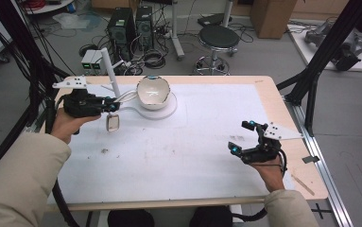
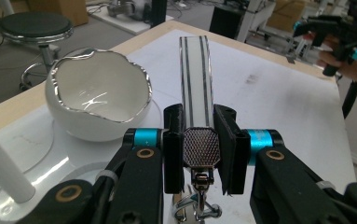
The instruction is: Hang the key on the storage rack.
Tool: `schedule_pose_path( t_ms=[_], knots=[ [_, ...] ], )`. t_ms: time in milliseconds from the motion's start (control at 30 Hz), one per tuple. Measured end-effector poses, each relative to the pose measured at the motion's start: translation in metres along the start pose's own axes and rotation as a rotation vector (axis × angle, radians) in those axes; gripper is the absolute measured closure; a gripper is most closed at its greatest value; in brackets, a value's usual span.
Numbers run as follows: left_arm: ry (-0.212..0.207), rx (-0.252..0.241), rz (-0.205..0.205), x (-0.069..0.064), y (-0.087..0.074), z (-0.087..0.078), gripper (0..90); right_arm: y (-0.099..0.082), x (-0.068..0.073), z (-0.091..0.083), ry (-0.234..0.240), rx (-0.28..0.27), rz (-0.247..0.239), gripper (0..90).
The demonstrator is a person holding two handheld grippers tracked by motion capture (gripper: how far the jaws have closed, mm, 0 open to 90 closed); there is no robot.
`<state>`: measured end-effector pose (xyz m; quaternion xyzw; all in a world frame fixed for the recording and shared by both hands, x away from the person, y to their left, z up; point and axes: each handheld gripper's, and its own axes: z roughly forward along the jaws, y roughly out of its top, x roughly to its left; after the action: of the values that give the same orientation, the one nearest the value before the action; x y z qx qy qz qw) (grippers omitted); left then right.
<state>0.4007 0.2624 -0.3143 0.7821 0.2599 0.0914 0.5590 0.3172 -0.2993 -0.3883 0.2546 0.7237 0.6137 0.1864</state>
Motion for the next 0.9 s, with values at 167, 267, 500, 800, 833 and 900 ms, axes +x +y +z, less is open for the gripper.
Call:
schedule_pose_path(
  t_ms=[167,267,500,800,833,900],
  knots=[
    [0.007,-0.022,-0.079,0.012,-0.002,-0.006,74.2,-0.012,0.001,-0.005,-0.036,-0.023,-0.008,0.5],
    [0.014,-0.004,-0.121,0.021,-0.001,-0.010,74.2,-0.019,0.001,-0.009,-0.064,-0.039,0.003,0.5],
    [0.029,-0.048,-0.178,0.040,0.002,-0.021,74.2,-0.033,-0.001,-0.014,-0.106,-0.101,0.028,0.5],
    [0.063,-0.044,-0.239,0.062,-0.009,-0.025,74.3,-0.043,-0.003,-0.013,-0.142,-0.107,0.028,0.5],
    [0.066,-0.043,-0.245,0.065,-0.011,-0.025,74.3,-0.044,-0.002,-0.013,-0.142,-0.102,0.041,0.5],
    [0.075,-0.041,-0.256,0.069,-0.014,-0.025,74.3,-0.046,-0.003,-0.012,-0.145,-0.099,0.041,0.4]
  ],
)
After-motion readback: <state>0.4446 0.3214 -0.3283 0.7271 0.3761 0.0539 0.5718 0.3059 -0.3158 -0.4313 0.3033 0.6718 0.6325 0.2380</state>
